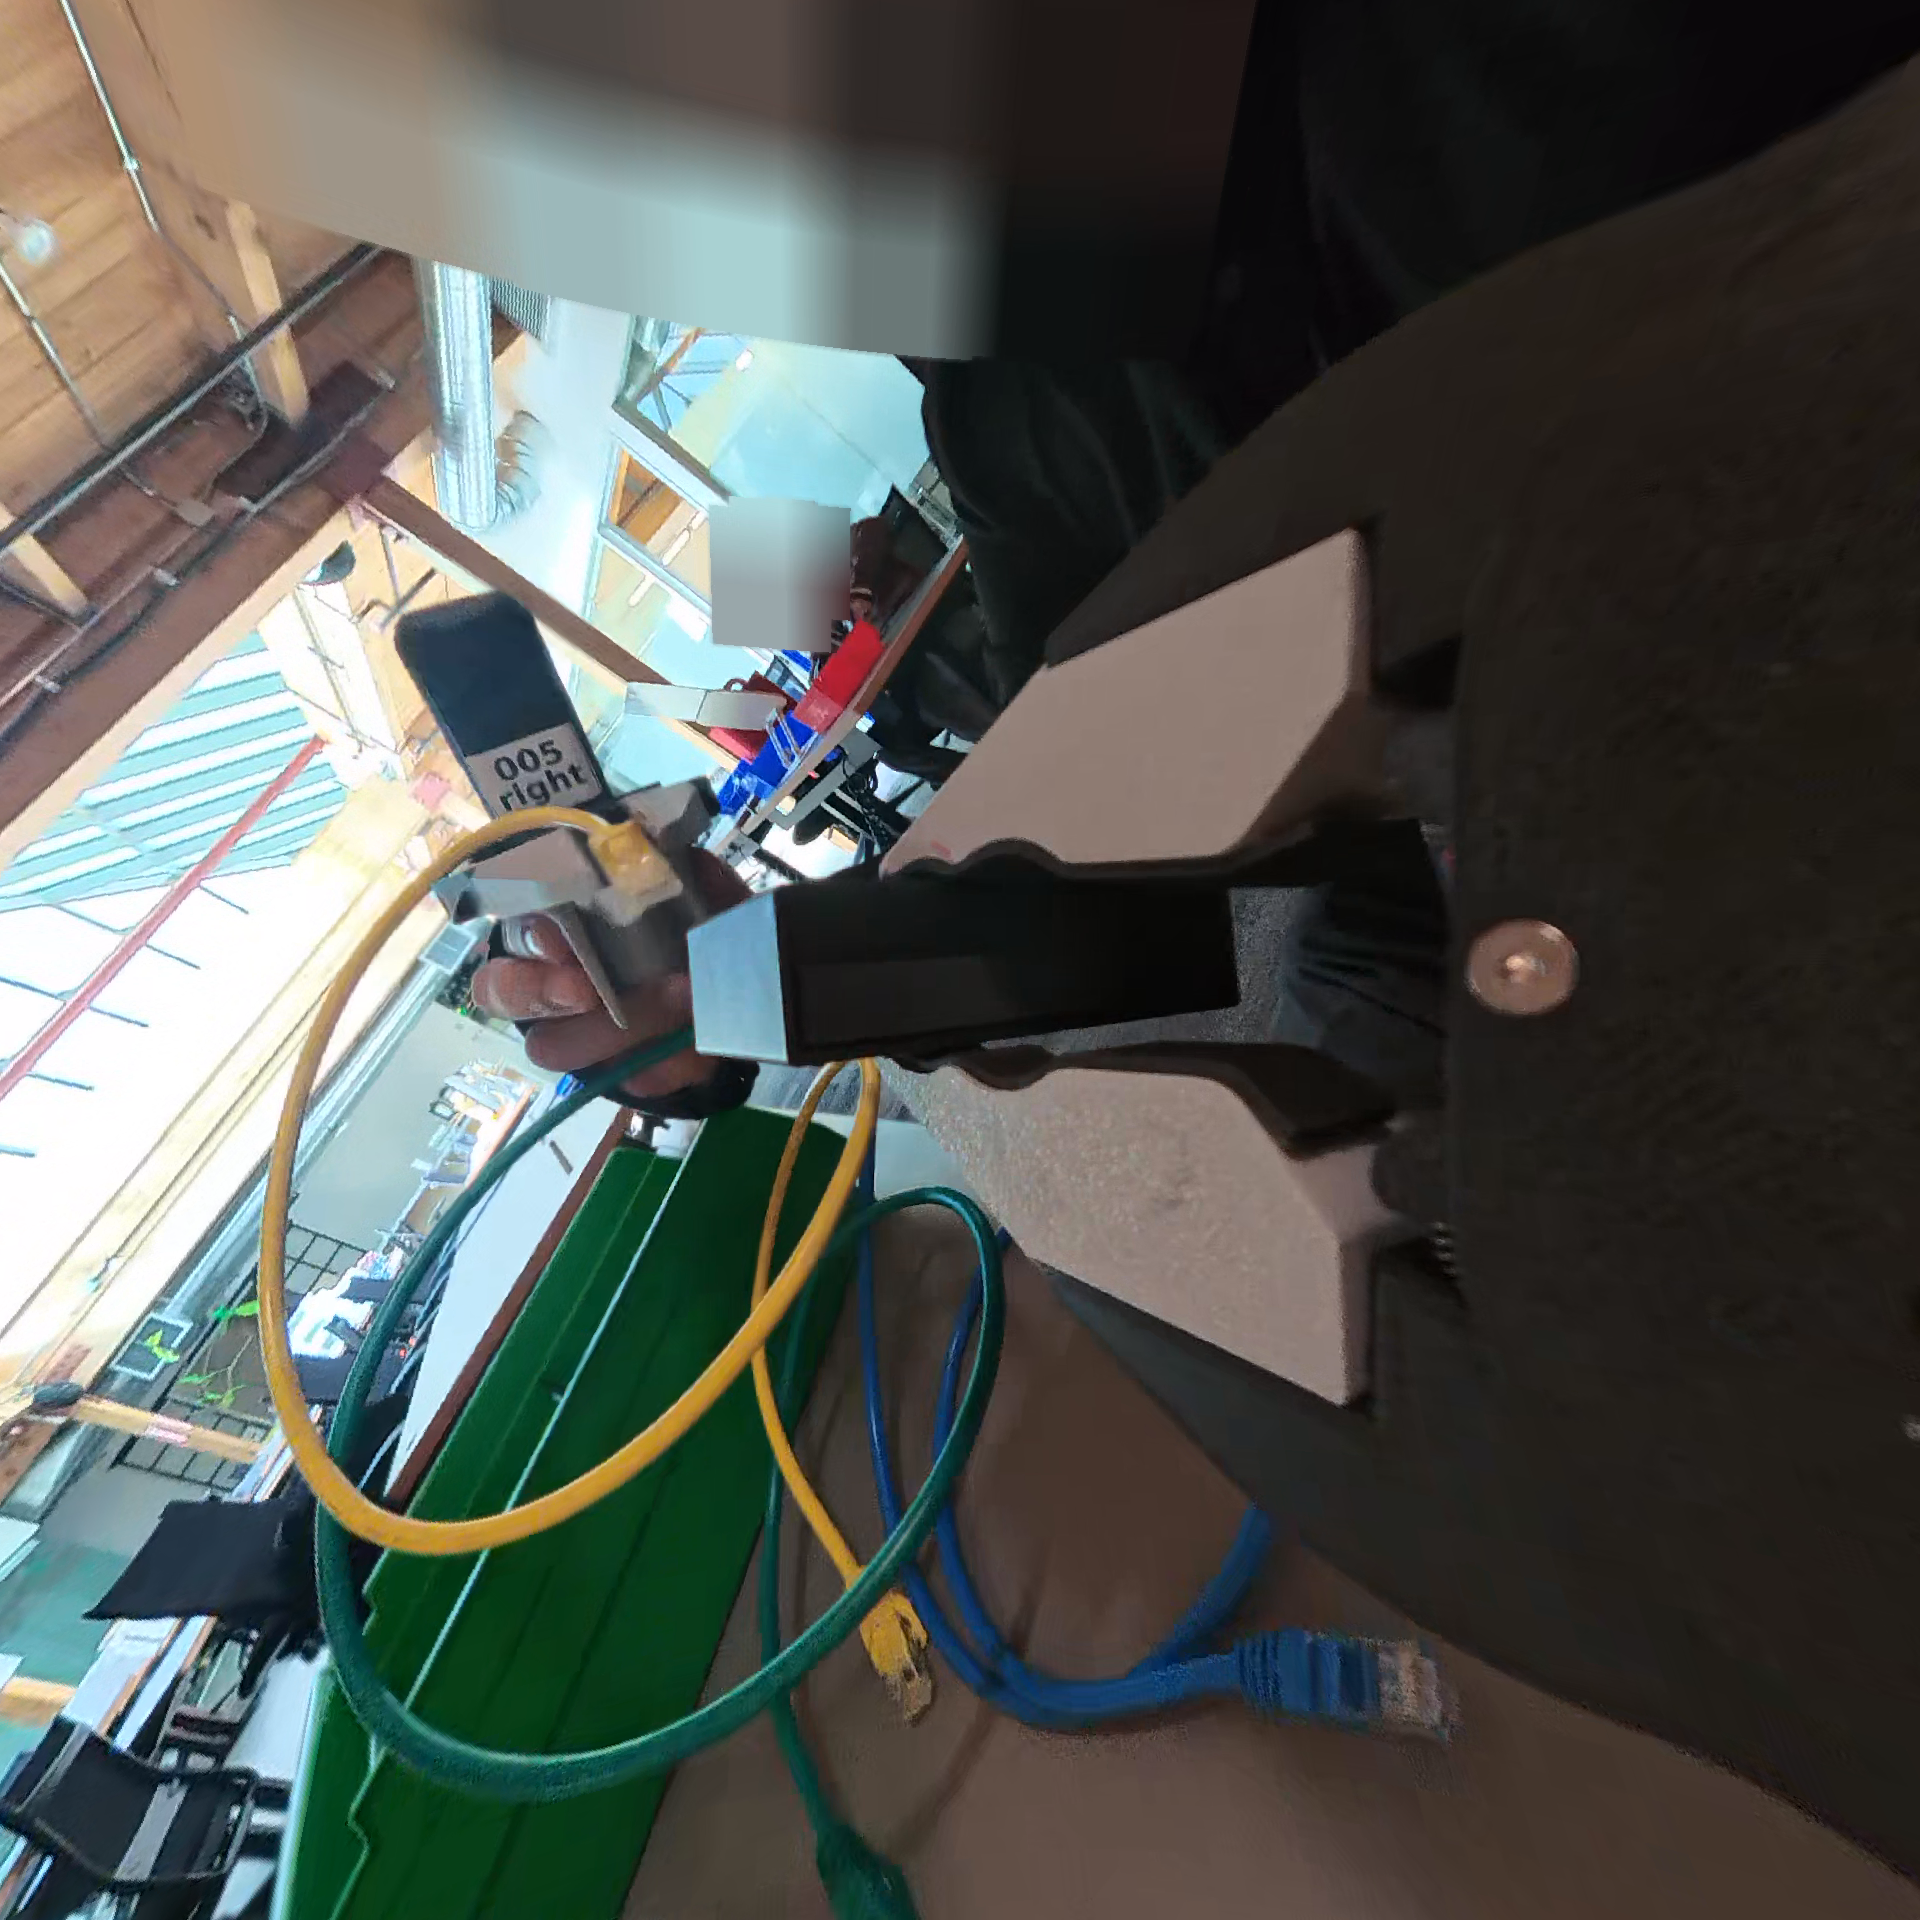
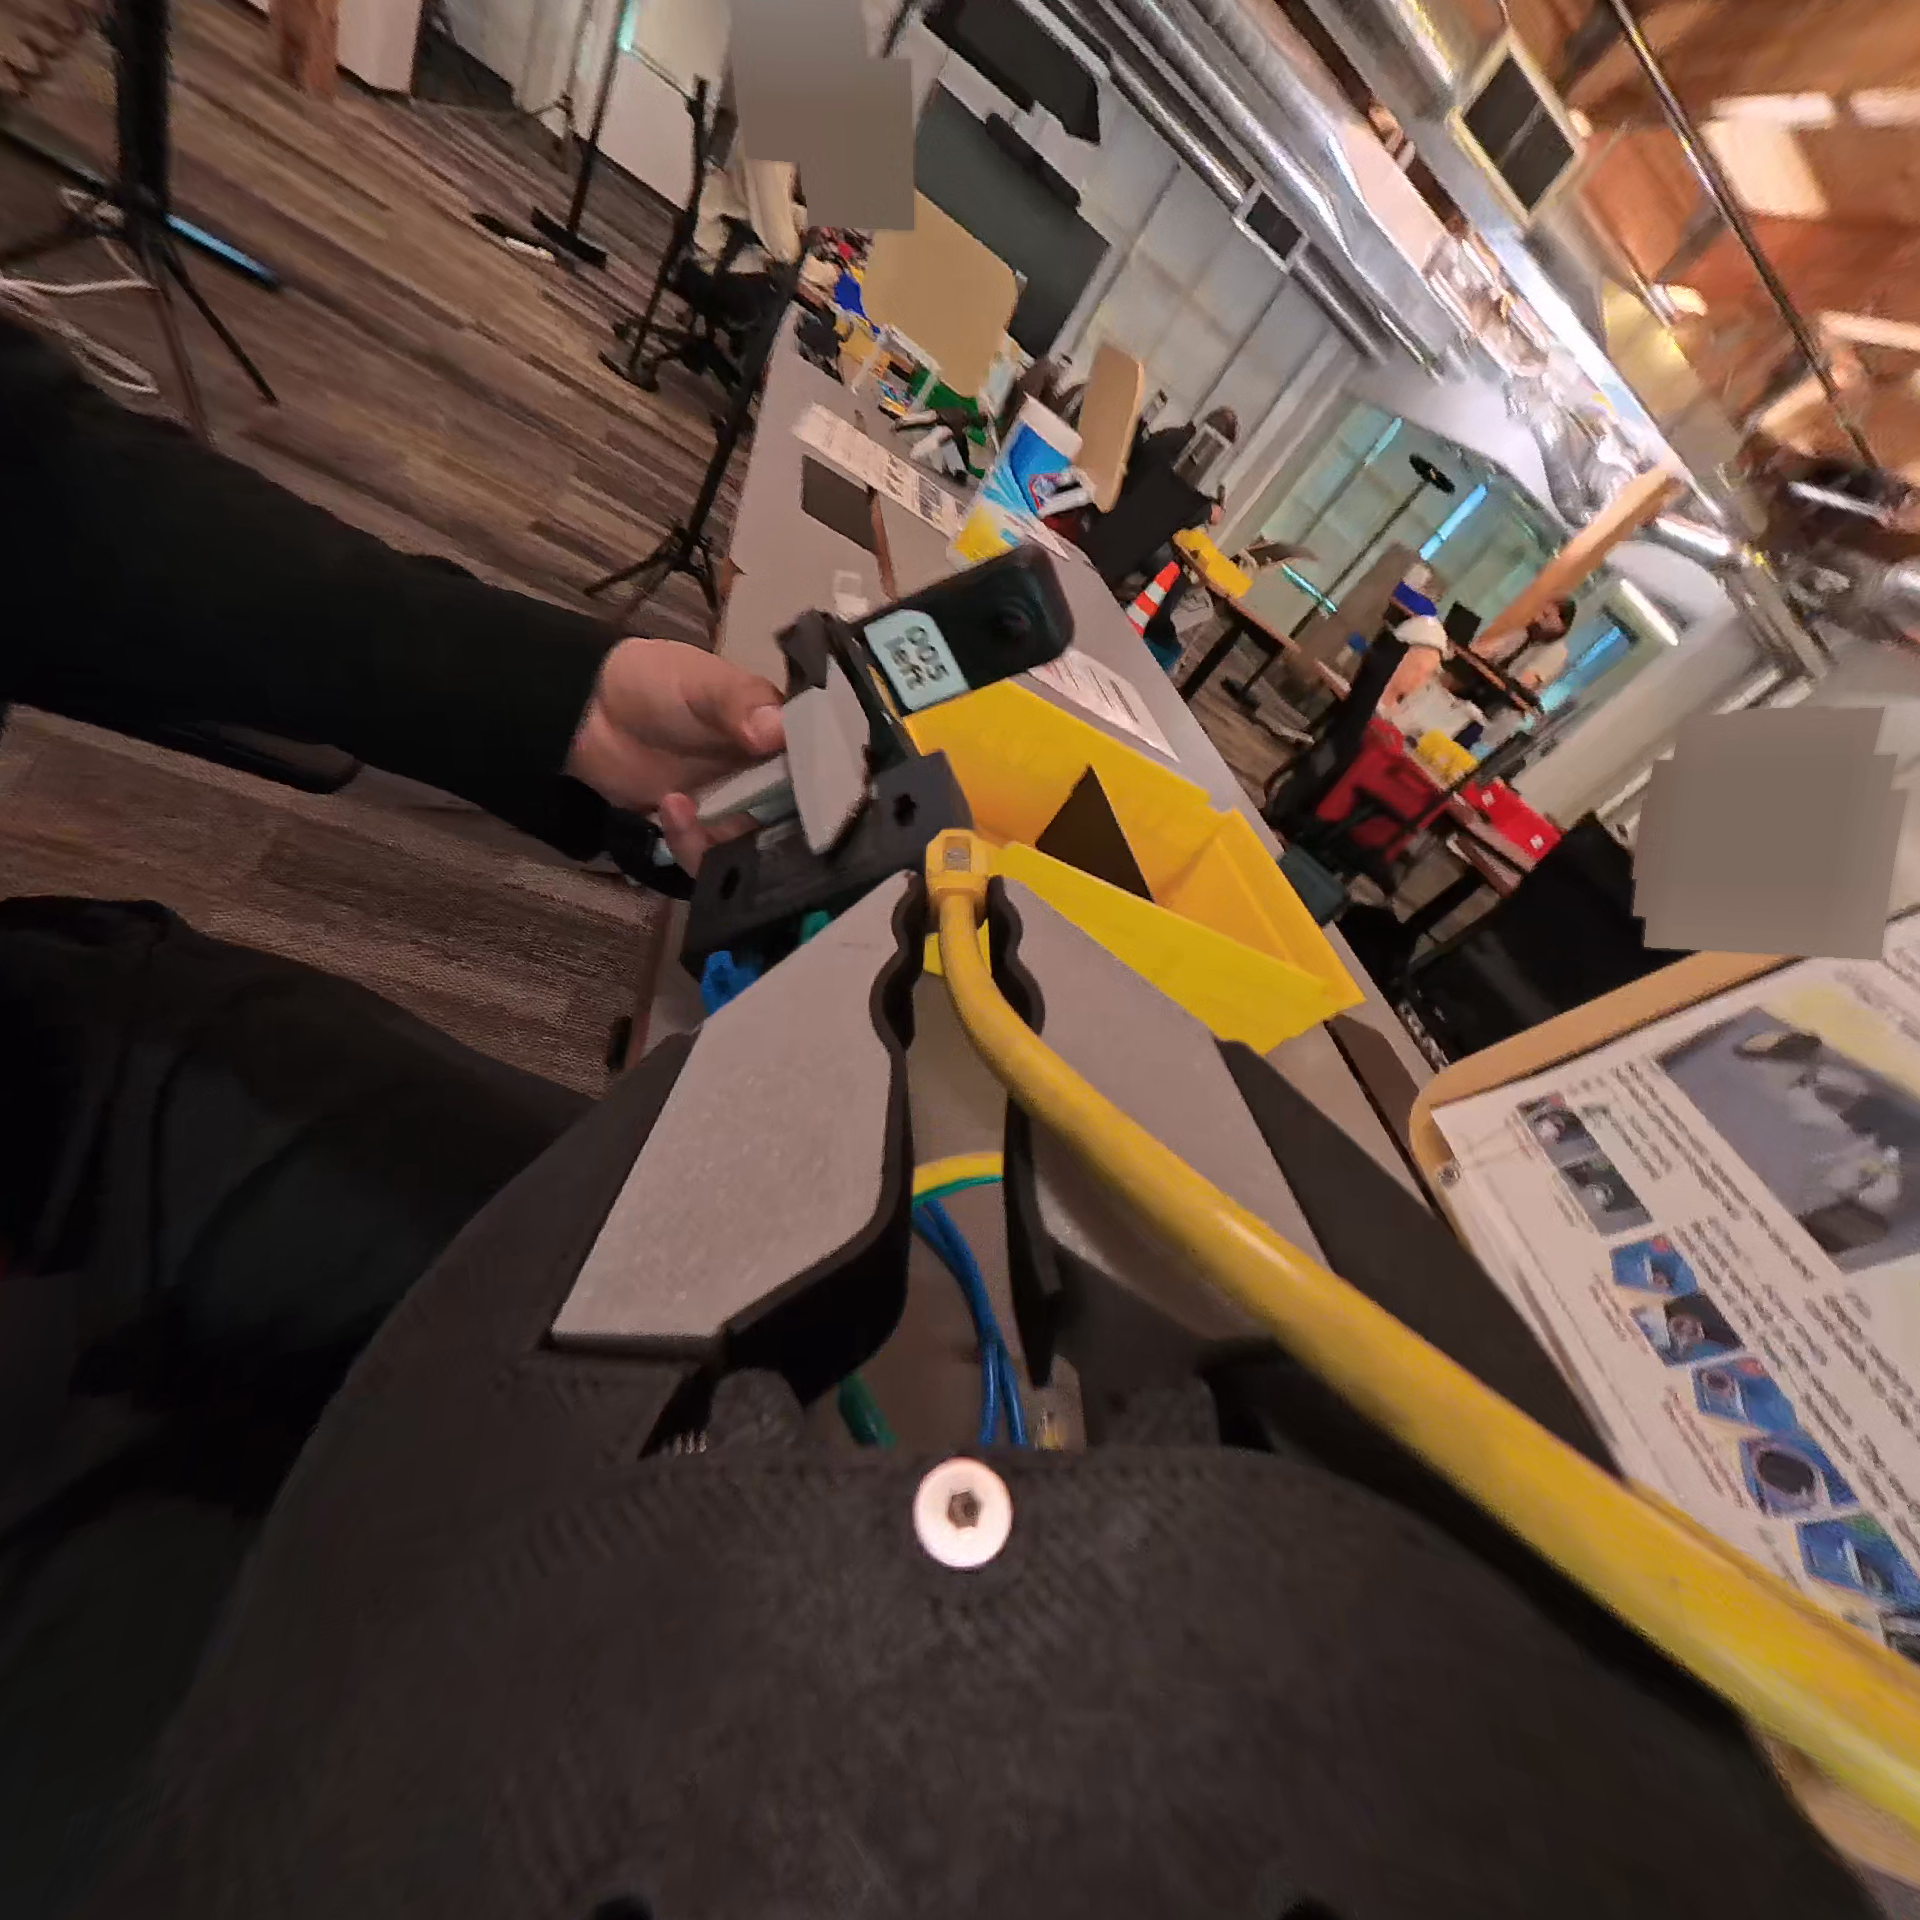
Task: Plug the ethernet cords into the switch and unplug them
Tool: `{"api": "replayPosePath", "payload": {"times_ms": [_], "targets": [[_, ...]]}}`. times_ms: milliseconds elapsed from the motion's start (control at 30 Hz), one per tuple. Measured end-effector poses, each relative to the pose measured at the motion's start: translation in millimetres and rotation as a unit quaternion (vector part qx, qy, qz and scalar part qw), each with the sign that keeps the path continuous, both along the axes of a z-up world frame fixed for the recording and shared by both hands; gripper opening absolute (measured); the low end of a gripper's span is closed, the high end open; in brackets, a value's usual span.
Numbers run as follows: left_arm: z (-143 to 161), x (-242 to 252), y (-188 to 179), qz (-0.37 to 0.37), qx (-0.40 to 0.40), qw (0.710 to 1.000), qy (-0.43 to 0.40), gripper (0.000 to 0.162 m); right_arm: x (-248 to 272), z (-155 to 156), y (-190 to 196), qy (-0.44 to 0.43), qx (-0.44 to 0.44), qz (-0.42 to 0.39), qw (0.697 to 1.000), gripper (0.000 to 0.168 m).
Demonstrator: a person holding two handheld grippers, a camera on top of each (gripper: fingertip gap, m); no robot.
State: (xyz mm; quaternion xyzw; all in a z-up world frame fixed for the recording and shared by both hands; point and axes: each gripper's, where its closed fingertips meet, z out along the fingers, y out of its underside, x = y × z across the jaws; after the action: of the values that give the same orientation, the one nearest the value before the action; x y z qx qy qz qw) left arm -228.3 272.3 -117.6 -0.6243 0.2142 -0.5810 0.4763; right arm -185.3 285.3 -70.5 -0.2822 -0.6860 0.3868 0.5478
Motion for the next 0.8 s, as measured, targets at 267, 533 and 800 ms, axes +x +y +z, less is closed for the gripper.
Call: {"api": "replayPosePath", "payload": {"times_ms": [267, 533, 800], "targets": [[23.7, 12.7, -15.0, -0.072, 0.003, 0.997, -0.031, 0.026, 2.7, 6.6, -22.2, 0.065, 0.046, 0.063, 0.995, 0.008], [25.8, 17.2, -23.3, -0.091, -0.002, 0.995, -0.041, 0.026, 0.8, 3.8, -25.9, 0.066, 0.079, 0.068, 0.992, 0.009], [27.9, 22.1, -28.5, -0.114, -0.011, 0.992, -0.057, 0.026, -0.9, 0.1, -29.7, 0.059, 0.104, 0.065, 0.991, 0.009]]}}
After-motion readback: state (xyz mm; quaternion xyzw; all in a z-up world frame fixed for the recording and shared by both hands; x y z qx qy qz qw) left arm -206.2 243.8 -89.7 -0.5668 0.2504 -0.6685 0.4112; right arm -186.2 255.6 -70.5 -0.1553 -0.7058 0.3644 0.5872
